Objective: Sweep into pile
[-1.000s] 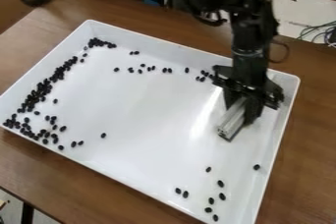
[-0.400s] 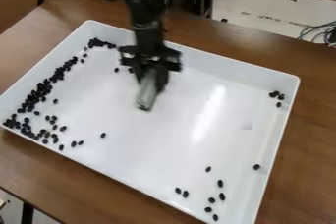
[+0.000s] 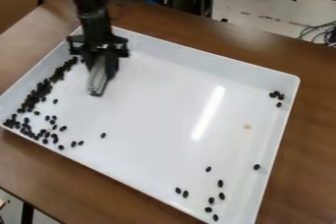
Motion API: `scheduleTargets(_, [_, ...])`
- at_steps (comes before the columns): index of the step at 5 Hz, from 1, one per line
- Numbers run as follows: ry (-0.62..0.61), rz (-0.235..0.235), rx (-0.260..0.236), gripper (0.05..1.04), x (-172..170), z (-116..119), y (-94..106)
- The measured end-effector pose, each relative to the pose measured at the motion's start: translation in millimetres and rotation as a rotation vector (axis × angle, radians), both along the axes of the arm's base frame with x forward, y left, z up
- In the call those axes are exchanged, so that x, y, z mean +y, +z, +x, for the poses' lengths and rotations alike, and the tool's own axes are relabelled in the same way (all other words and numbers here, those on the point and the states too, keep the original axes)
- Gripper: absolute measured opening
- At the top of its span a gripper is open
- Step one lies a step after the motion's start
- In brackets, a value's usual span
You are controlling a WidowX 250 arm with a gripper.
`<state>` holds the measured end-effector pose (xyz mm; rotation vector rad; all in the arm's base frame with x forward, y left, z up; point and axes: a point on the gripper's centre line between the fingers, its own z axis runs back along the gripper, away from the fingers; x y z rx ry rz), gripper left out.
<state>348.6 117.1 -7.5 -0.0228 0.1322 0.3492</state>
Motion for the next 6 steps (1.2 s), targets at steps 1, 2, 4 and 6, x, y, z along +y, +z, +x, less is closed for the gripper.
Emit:
scheduleTargets(1, [-0.048, 0.029, 0.020, 0.364, 3.4, -9.7, 2.7])
scheduleTargets(2, [-0.082, 0.027, 0.031, 0.364, -3.7, -18.2, 5.4])
scheduleTargets(4, [-0.129, 0.004, -0.072, 0.364, -84.6, -27.5, 42.6])
scheduleTargets(6, [-0.168, -0.053, -0.153, 0.363, -179.4, -51.7, 39.2])
